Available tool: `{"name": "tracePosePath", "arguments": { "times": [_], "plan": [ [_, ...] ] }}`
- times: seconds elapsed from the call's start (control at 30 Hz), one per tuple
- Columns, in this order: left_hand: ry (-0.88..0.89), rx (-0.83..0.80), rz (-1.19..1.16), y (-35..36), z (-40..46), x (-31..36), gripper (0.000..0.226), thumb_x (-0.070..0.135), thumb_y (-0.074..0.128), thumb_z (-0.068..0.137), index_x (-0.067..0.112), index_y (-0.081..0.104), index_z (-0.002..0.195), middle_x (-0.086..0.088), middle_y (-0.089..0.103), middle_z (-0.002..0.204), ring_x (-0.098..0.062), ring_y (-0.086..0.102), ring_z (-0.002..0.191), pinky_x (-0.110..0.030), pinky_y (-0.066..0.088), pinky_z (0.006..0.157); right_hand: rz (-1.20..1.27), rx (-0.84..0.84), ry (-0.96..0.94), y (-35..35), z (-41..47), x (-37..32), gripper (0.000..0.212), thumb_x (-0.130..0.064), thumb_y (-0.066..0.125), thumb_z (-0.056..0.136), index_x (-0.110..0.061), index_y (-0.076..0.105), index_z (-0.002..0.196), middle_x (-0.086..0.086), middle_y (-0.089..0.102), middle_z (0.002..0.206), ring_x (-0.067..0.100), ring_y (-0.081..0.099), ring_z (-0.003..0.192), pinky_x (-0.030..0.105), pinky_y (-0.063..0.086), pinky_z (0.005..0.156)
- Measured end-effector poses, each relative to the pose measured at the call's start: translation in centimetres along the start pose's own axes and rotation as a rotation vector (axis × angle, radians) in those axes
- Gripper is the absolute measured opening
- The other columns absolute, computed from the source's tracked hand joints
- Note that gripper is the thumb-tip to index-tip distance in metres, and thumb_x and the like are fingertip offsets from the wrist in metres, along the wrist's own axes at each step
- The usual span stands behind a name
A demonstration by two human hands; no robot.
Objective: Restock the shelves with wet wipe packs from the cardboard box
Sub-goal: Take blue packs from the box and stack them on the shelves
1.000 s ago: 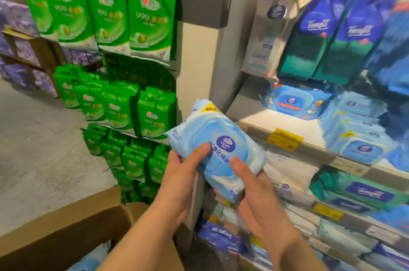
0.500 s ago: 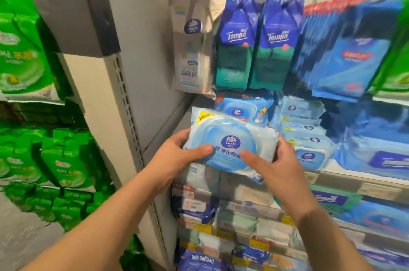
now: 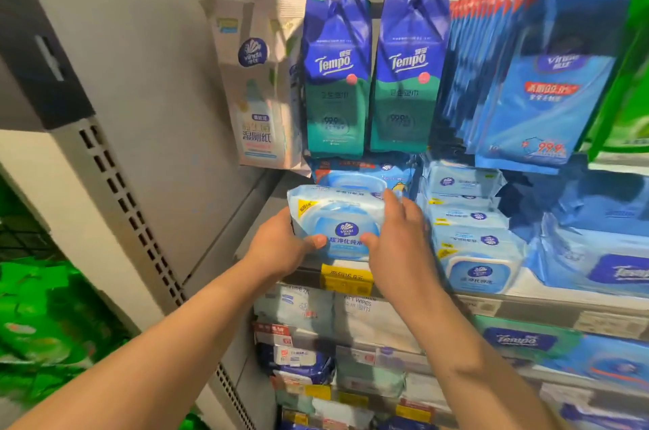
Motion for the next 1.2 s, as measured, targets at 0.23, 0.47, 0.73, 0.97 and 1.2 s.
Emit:
{"name": "tracePosePath", "arguments": {
  "times": [0.23,0.47,0.73,0.97,1.2],
  "plan": [
    [-0.003,0.019,0.053,1.3,2.2,0.9,0.047,0.038,0.076,0.083,0.027,0.056,0.124,0.006,0.067,0.121,-0.015,0.064,0.103,-0.031,0.055,0.081,-0.299,0.231,-0.099,1.5,1.6,0.1,0.065,-0.010,0.078,0.083,-0.016,0.051,0.142,0.019,0.039,0.144,0.040,0.033,0.129,0.053,0.039,0.105],
    [-0.008,0.041,0.110,1.5,2.4,1.5,0.047,0.041,0.071,0.087,0.027,0.054,0.128,0.005,0.066,0.125,-0.014,0.064,0.101,-0.026,0.052,0.078,-0.344,0.195,-0.100,2.2,2.7,0.2,0.065,-0.009,0.070,0.089,-0.016,0.043,0.147,0.017,0.038,0.145,0.038,0.034,0.132,0.048,0.037,0.107],
    [-0.153,0.065,0.024,-0.2,-0.3,0.3,0.080,0.057,0.057,0.090,0.015,0.029,0.152,-0.006,0.046,0.150,-0.025,0.050,0.131,-0.034,0.045,0.099,-0.179,0.187,-0.191,1.8,0.6,-1.5,0.061,-0.049,0.053,0.099,-0.011,0.048,0.147,0.013,0.045,0.151,0.036,0.024,0.146,0.053,0.023,0.123],
    [-0.022,0.172,-0.083,-3.9,-9.1,-2.0,0.076,0.066,0.044,0.092,0.030,0.024,0.156,0.006,0.033,0.158,-0.014,0.034,0.143,-0.034,0.029,0.114,0.083,0.116,-0.410,2.9,-4.9,-6.8,0.057,-0.053,0.034,0.101,-0.021,0.060,0.141,0.008,0.050,0.149,0.031,0.034,0.143,0.043,0.025,0.122],
    [-0.023,0.136,0.063,-7.7,-19.7,-11.0,0.067,0.060,0.041,0.097,0.027,0.028,0.154,0.004,0.034,0.158,-0.010,0.030,0.143,-0.015,0.018,0.108,0.170,-0.148,-0.575,7.5,-13.4,-13.2,0.055,-0.052,0.031,0.102,-0.025,0.059,0.142,0.005,0.046,0.153,0.025,0.039,0.143,0.046,0.031,0.120]
  ]
}}
Point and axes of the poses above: each hand's wrist, its own z-axis towards the middle knuckle, its own y-axis out of the palm, x = y × z, the point moved 4 cm from there along z, towards the middle knuckle
